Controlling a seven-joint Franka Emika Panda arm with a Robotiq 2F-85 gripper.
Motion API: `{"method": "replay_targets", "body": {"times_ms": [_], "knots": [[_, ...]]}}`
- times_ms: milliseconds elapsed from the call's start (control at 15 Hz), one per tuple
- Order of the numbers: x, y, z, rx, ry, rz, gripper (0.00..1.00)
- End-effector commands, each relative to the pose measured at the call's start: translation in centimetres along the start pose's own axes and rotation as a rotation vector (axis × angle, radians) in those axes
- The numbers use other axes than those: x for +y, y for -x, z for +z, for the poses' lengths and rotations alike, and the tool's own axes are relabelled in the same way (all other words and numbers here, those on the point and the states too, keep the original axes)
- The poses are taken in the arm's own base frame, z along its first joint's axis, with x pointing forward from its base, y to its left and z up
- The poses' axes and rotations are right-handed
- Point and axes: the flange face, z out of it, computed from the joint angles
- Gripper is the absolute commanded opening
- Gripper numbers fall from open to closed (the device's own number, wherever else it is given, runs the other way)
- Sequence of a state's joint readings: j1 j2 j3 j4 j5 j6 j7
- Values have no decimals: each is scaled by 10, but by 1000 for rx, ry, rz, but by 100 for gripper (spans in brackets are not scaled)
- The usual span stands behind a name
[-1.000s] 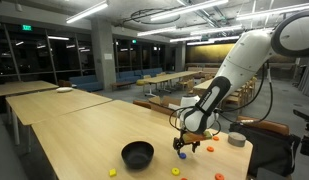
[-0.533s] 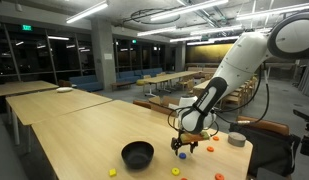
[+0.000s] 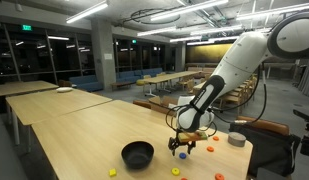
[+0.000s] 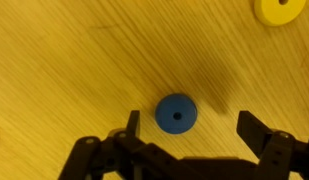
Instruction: Put the blue, yellow and three orange squares inside the building.
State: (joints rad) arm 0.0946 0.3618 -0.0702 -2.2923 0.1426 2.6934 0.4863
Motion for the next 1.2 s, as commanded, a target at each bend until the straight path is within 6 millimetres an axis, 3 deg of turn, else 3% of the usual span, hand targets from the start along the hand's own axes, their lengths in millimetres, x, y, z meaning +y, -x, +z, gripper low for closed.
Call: {"method": "replay_targets", "body": {"times_ms": [0, 333, 400, 467, 533, 933, 1133], "knots": [[-2, -3, -1, -37, -13, -7, 100], [1, -5, 1, -49, 7, -9, 100], [1, -5, 1, -47, 7, -9, 75], [1, -5, 1, -45, 7, -10, 75], [1, -6, 1, -46, 7, -10, 68], [3, -10, -1, -47, 9, -5, 21], [-2, -8, -11, -44, 6, -21, 20]]}}
